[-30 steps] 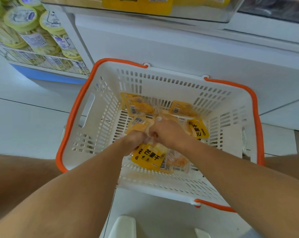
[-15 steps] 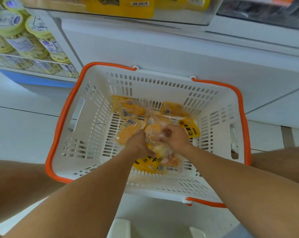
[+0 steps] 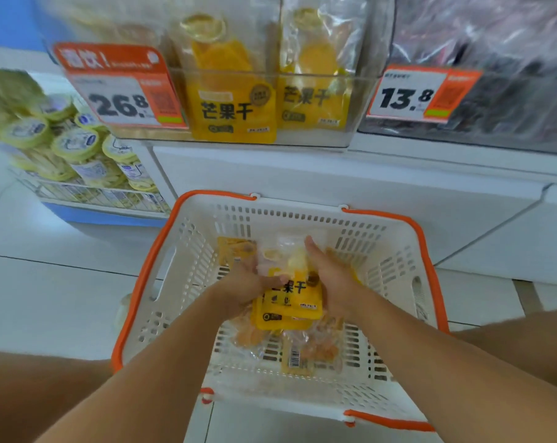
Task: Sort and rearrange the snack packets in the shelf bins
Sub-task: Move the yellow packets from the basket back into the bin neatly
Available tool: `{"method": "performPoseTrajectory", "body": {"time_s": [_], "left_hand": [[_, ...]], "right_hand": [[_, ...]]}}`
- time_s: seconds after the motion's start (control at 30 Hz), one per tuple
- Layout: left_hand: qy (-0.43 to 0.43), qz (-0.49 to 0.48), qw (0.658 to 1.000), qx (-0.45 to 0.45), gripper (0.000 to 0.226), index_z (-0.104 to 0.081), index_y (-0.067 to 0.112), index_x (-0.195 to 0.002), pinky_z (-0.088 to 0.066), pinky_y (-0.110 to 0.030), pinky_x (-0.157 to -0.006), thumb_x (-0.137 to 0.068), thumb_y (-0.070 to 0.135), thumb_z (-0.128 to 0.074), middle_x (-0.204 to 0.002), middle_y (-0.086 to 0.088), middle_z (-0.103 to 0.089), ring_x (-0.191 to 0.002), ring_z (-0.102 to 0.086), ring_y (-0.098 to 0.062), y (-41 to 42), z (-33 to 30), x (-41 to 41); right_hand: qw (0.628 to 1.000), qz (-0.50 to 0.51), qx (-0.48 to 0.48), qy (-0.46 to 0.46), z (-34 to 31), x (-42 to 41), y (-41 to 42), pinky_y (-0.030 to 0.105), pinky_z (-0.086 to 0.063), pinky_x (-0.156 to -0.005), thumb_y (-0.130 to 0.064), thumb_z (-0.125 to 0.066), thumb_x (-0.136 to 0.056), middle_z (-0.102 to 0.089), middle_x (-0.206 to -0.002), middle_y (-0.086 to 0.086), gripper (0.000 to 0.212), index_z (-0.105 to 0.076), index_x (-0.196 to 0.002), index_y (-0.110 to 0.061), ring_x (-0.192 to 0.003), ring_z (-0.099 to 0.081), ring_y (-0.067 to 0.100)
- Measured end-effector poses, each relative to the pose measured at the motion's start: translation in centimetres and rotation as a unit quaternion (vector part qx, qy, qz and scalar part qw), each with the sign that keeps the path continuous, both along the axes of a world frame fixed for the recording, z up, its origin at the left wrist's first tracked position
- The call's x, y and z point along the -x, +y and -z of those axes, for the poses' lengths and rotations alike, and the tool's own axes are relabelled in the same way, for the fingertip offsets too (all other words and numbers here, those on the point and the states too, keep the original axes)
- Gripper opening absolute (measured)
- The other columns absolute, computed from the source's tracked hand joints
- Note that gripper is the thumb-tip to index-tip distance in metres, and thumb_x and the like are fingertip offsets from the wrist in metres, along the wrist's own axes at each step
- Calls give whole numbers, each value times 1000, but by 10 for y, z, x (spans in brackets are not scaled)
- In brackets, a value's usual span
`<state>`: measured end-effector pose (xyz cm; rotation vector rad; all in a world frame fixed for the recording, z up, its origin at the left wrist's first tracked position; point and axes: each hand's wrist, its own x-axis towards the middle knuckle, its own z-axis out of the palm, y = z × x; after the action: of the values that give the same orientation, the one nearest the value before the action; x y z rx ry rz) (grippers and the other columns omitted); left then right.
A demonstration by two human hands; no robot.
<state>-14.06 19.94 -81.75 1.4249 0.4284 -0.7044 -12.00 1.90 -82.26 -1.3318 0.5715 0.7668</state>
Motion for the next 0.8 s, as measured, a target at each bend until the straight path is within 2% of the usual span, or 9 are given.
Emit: {"method": "performPoseTrajectory", "body": {"time_s": [0.07,0.17,0.23,0.37,0.47,0.57,0.67,0.73,0.8], "left_hand": [[-10,-10,1000,-20,34,-60,7,-125,-55,-56,-90,-96,24,-64,-111,-18,-72,-101,-70,-39,-12,-23,0],[-74,-67,986,-135,50,-51,9,-121,-48,-54,-98,-88,44,-40,-113,-14,-63,-106,-61,-33,-30,-65,-1],[-132,-80,979,-136,33,-45,12,-109,-45,-39,-89,-88,38,-50,-103,-4,-55,-98,-56,-19,-35,-100,4],[-208,100,960,-157,67,-31,20,-123,-48,-17,-64,-76,21,-79,-105,6,-56,-94,-60,-6,-25,-171,14],[-308,157,928,-136,73,-34,34,-126,-51,-12,-70,-78,8,-83,-106,20,-66,-96,-64,8,-14,-228,16],[-451,108,866,-186,66,-39,42,-116,-48,-8,-71,-77,13,-84,-100,36,-64,-93,-63,12,-6,-283,-4],[-563,42,779,-273,55,-38,41,-97,-43,-3,-69,-76,19,-84,-95,41,-57,-90,-55,21,-4,-320,-44],[-593,18,753,-285,54,-37,41,-93,-42,-2,-69,-78,16,-83,-91,32,-58,-88,-53,23,-5,-331,-71],[-610,23,743,-275,55,-45,39,-102,-51,-14,-80,-74,15,-86,-99,23,-62,-93,-61,9,-9,-335,-95]], "right_hand": [[1000,-21,21,-6,-10,0,13,59,-38,-112,-99,-58,-51,-45,-154,-1,118,-42,-149,-34,-136,-50,30],[995,-25,40,-86,-31,0,23,58,-36,-114,-104,-54,-44,-38,-158,-5,130,-29,-153,-38,-141,-44,25],[987,-28,57,-146,-58,2,25,53,-35,-115,-100,-54,-52,-36,-157,-10,125,-26,-155,-35,-143,-39,22],[962,-71,68,-254,-137,13,9,39,-45,-108,-85,-60,-72,-62,-133,-6,81,-50,-134,-33,-124,-57,11],[913,-74,67,-396,-211,18,-4,9,-48,-83,-46,-65,-88,-72,-99,-26,27,-59,-110,-32,-93,-64,-11],[852,-77,46,-516,-287,-3,-7,4,-45,-59,-26,-72,-79,-66,-68,-32,27,-61,-102,-20,-65,-63,-13],[777,-110,64,-617,-339,-46,-11,12,-53,-71,-14,-76,-71,-76,-94,-16,52,-63,-121,-7,-88,-72,-1],[734,-109,85,-665,-356,-69,-16,19,-56,-83,-11,-79,-70,-75,-109,-15,54,-64,-122,-15,-105,-70,4],[708,-86,110,-692,-357,-87,-26,28,-59,-86,-14,-82,-71,-75,-111,-9,54,-66,-123,-13,-105,-71,9]]}}
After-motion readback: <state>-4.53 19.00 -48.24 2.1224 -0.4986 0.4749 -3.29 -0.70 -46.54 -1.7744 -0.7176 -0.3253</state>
